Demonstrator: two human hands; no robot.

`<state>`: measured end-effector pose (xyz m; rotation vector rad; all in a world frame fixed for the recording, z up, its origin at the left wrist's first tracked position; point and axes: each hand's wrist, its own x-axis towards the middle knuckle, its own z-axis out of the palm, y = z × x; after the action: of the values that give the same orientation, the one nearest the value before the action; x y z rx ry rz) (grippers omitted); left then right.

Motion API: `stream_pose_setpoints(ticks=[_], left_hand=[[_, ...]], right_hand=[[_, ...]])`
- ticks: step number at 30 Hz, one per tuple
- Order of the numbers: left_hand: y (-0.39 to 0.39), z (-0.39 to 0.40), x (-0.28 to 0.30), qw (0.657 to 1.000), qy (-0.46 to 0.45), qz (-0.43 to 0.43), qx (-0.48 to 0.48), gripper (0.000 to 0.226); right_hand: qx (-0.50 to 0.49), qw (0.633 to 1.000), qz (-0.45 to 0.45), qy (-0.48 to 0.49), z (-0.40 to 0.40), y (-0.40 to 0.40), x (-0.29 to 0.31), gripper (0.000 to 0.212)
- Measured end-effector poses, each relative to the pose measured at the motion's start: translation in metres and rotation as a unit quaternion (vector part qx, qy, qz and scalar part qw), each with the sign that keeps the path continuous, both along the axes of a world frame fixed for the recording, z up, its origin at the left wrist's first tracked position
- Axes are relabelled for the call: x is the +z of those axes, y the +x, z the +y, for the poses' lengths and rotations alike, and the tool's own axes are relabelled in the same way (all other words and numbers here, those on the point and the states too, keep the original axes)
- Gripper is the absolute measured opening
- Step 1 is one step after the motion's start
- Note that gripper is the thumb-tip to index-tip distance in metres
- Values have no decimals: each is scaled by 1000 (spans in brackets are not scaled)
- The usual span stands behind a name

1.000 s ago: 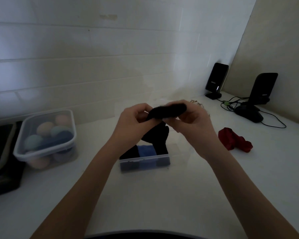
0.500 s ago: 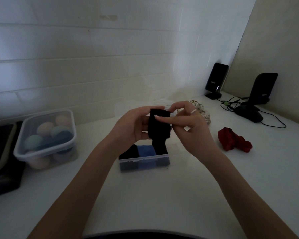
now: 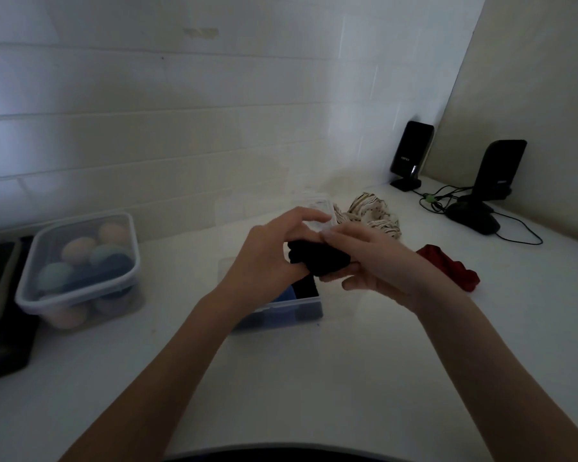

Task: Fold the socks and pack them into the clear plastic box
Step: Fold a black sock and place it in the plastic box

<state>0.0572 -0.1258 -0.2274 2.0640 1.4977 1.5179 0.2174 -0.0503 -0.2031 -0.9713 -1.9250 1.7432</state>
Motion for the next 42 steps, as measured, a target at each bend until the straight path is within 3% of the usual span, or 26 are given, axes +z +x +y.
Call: stream_pose_setpoints(ticks=[3,11,14,16,18,20,22,26,29,35,37,40,42], left_hand=[[2,0,2,999,25,21,1,47],[4,0,5,996,63,66,14,45],[6,-1,5,998,48,41,-4,51],[3,-1,5,999,33,25,-2,57],[-4,0,4,1000,18,17,15,58],[-12,3,1,999,6,-3,52,52],[-16,7,-3,995,-16,-17,96,42],[-13,11,-12,991,-110,12,75,24],[-12,11,-12,985,-143,60,74,22],[-13,12,-17,971,-223,75,29,13],[-13,13,-18,971,-214,101,33,12],[-16,14,-19,974,-188,118,52,10],[-16,15,-19,978,-165,115,61,11]], right_hand=[[18,995,44,-86,3,2,0,29],[48,978,61,-194,9,3,6,48],[39,988,60,-139,11,0,7,30],[-16,992,84,-93,14,0,10,16],[-87,993,82,-6,19,5,13,12],[-118,987,19,109,24,11,13,16],[-120,972,-52,197,23,11,6,19],[-136,935,-129,300,13,0,-15,16],[-142,903,-166,370,6,-3,-21,12],[-104,817,-280,494,4,-10,-24,12],[-92,831,-271,476,3,-12,-27,17],[-109,930,-143,322,6,-10,-26,20],[-135,966,-43,215,10,-7,-25,23]])
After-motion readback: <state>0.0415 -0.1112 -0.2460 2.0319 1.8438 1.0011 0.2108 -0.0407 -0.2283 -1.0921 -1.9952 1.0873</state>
